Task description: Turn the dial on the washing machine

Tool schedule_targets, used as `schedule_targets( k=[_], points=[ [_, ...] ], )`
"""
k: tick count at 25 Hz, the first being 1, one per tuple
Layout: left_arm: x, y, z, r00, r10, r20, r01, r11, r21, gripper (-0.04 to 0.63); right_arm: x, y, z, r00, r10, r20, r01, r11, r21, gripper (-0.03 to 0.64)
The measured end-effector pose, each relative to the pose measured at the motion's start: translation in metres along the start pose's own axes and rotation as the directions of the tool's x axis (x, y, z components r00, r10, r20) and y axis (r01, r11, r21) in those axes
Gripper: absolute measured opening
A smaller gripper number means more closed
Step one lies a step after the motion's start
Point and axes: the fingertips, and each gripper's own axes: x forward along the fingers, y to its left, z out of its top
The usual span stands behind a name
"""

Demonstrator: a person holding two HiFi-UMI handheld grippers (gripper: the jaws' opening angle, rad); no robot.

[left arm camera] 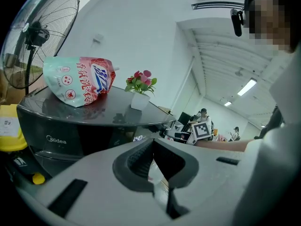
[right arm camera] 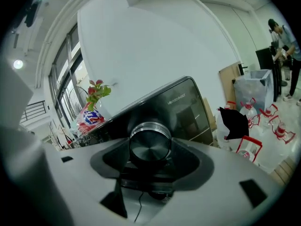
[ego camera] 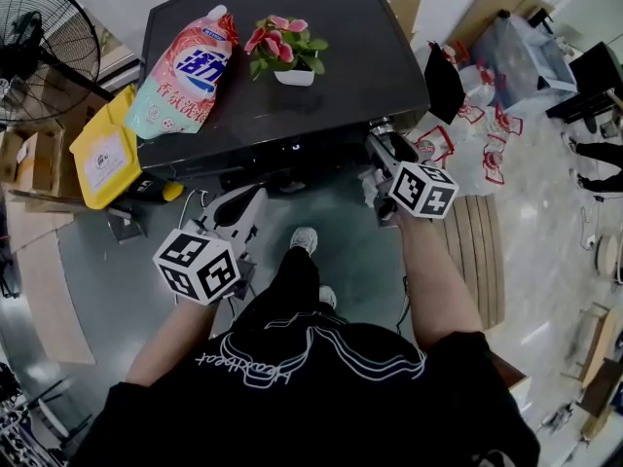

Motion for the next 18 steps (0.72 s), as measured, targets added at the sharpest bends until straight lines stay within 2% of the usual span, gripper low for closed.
schedule_targets(
  k=[4, 8, 15, 18],
  points=[
    [-0.0001, 0.0010, -0.0028, 1.000, 0.011, -0.011, -0.011, 1.000, 0.001, 0.005, -0.0005, -0.0009, -0.0005, 1.000, 0.014, 0.003, -0.014, 0.999, 0.053, 0.282],
    [-0.0006, 0.0027, -0.0050, 1.000, 0.020, -0.017, -0.021, 1.000, -0.006, 0.005, -0.0012, -0.0024, -0.0014, 0.999, 0.037, 0.015, -0.038, 0.988, 0.151, 0.282],
    [-0.0016, 0.0028, -0.0082, 0.999, 0.024, -0.022, -0.024, 1.000, -0.009, 0.005, -0.0012, -0.0021, -0.0007, 0.994, 0.087, 0.059, -0.101, 0.940, 0.325, 0.282],
    [-0.0018, 0.0031, -0.0092, 0.999, 0.025, -0.023, -0.026, 1.000, -0.010, 0.005, -0.0013, -0.0023, -0.0008, 0.993, 0.096, 0.067, -0.113, 0.929, 0.353, 0.282]
  ],
)
